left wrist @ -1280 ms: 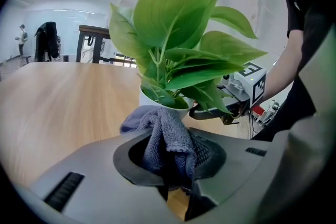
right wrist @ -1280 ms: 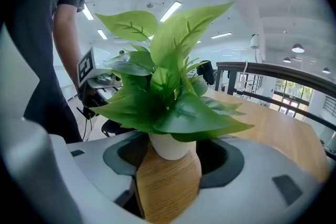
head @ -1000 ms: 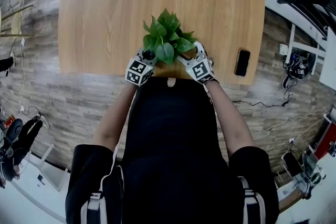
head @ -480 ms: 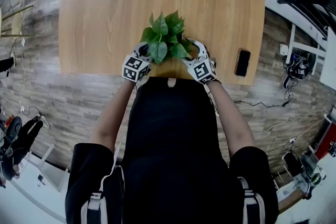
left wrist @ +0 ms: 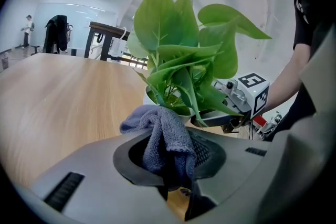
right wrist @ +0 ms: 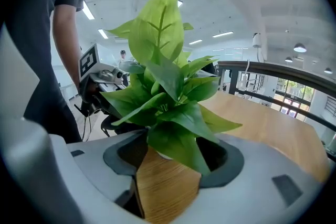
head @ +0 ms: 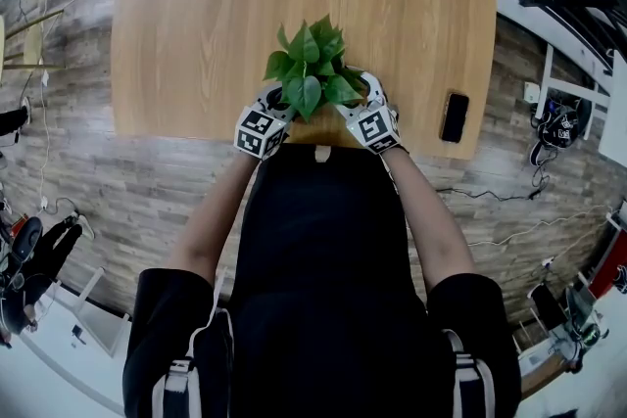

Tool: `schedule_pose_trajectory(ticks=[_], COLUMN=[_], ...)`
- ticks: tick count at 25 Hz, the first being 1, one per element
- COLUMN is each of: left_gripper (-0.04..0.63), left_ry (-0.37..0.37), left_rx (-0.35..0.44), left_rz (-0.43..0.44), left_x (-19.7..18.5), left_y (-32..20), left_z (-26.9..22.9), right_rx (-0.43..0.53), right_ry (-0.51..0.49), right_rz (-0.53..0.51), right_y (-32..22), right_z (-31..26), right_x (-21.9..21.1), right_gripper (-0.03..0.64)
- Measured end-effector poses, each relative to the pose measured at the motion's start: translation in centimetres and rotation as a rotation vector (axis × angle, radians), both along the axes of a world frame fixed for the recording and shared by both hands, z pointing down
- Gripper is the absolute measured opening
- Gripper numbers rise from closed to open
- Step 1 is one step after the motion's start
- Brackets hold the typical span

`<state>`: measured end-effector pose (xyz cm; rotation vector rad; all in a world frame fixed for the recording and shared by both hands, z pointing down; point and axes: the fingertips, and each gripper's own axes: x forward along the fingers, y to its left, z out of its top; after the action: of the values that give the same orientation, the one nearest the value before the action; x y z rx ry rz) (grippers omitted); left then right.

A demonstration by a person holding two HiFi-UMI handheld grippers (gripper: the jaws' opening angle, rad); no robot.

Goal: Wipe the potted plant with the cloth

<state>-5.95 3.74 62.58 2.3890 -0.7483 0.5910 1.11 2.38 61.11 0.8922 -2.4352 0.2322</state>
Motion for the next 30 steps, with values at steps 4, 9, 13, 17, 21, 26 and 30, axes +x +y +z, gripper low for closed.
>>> schedule_pose_trajectory(ticks=[4, 9, 13, 17, 21, 26, 30], left_gripper=[0.115, 0.115, 0.115, 0.115, 0.115, 0.115, 0.115], left_ry=[0.01, 0.016, 0.014, 0.011, 0.004, 0.008, 0.014], left_rx=[0.002, 0.007, 0.004, 0.015, 0.031, 0.033, 0.025], left_rz=[0.024, -0.021, -0.07, -0.095, -0.074, -0.03, -0.013], left_x=[0.6, 0.2, -0.9, -1.3, -1.1, -0.1, 0.5], left_y=[1.0, 0.1, -1.5, -2.5, -2.8, -2.2, -1.4], left_z=[0.1, 0.1, 0.0, -0.6, -0.2, -0.5, -0.2], right_rx=[-0.005, -0.009, -0.014, -0.03, 0.018, 0.012, 0.023], right_ry=[-0.01, -0.015, -0.024, -0.041, -0.017, -0.045, -0.019], right_rz=[0.012, -0.019, -0.104, -0.094, -0.053, -0.057, -0.042], right_y=[-0.1, 0.3, 1.7, 1.6, -0.2, -1.0, -1.6], right_z=[0.0, -0.1, -0.2, 0.3, -0.1, -0.3, -0.4], right_x=[-0.1, -0.4, -0.9, 0.2, 1.0, 0.4, 0.5], right_gripper=[0.272, 0.272, 0.272, 0.272, 0.272, 0.272, 0.272])
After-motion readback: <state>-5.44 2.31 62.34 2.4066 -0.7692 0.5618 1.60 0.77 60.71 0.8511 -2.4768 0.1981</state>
